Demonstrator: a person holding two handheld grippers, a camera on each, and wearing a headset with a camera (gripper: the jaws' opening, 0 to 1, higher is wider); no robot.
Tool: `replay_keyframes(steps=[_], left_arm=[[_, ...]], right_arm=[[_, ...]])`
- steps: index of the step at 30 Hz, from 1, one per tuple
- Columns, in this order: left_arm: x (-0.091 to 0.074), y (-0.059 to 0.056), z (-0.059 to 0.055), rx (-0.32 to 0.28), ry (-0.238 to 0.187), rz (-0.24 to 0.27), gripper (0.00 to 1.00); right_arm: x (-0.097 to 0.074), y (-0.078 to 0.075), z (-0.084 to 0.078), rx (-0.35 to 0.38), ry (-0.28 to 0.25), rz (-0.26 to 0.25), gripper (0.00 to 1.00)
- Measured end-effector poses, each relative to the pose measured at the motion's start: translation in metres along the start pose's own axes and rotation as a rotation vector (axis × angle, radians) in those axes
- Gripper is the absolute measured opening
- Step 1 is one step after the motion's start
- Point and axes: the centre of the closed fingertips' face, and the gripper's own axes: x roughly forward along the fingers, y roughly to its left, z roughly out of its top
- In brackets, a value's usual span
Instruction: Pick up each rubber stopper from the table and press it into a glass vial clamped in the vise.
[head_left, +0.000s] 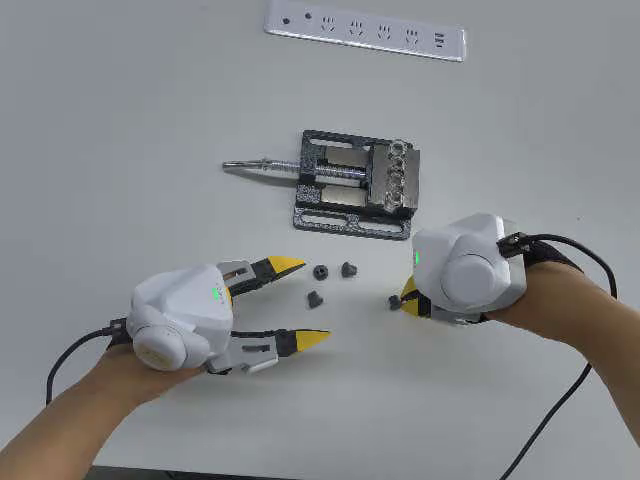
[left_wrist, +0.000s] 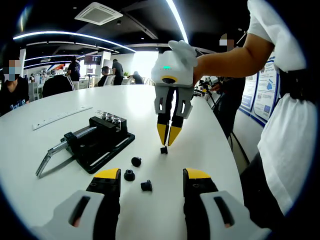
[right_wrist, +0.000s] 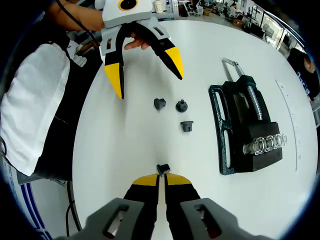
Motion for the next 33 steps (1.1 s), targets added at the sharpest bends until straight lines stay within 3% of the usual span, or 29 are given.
replay_keyframes(steps=[5, 16, 32, 33], left_arm=[[-0.001, -0.0022, 0.0036, 0.007, -0.003, 0.0, 0.47], [-0.0021, -0.0047, 0.0052, 0.016, -0.001, -0.007, 0.47], [0.0003, -0.0078, 0.0068, 0.024, 0.003, -0.026, 0.47], [0.0005, -0.008, 0.0068, 0.024, 0.003, -0.027, 0.47]], right_arm=[[-0.0021, -0.0003, 0.0001, 0.055, -0.016, -0.026, 0.08], [-0.002, 0.0007, 0.0002, 0.246, -0.075, -0.109, 0.15], [-0.0037, -0.0044, 0.0007, 0.525, -0.205, -0.266, 0.16], [-0.0046, -0.007, -0.0001, 0.563, -0.221, -0.295, 0.16]])
